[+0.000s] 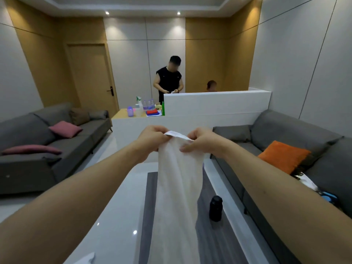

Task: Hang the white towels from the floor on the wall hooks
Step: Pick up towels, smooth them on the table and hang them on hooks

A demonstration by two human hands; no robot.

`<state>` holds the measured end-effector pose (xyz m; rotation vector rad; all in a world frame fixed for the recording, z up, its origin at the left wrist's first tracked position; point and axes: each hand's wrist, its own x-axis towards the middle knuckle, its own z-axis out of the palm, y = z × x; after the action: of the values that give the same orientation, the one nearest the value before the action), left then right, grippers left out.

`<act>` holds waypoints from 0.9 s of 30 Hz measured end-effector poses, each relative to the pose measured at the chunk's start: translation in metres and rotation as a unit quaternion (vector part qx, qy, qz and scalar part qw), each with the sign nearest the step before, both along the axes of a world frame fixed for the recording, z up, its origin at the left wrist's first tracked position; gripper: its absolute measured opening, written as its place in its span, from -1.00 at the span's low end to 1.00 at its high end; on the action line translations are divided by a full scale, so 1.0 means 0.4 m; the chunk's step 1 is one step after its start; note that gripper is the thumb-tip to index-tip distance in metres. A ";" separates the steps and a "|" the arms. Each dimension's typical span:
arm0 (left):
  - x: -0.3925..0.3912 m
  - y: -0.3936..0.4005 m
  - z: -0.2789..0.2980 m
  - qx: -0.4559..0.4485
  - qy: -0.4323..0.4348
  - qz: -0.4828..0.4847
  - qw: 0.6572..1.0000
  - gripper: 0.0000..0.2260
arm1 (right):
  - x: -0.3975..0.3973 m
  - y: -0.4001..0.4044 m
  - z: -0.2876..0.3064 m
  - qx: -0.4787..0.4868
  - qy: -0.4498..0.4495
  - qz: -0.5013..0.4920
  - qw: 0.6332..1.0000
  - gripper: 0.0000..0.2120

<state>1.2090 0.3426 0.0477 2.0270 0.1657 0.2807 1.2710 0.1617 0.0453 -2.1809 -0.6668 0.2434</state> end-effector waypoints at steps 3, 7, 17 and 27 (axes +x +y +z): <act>-0.009 0.014 0.013 0.007 0.026 -0.028 0.999 -0.85 | 0.007 -0.007 0.004 0.054 0.000 -0.006 0.999 -0.88; -0.024 -0.031 0.003 0.018 0.060 -0.098 0.993 -0.73 | -0.030 0.031 0.042 0.206 -0.045 -0.036 0.977 -0.76; -0.020 -0.015 0.030 -0.130 0.034 -0.080 0.988 -0.69 | 0.010 0.017 -0.019 0.226 0.107 -0.008 0.968 -0.78; 0.039 0.038 0.038 -0.028 -0.052 0.060 0.996 -0.84 | 0.050 0.014 -0.013 0.070 0.005 0.033 0.997 -0.62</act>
<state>1.2246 0.3579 0.0627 1.9460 0.2275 0.4514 1.2909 0.1673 0.0401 -2.0258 -0.7281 0.2355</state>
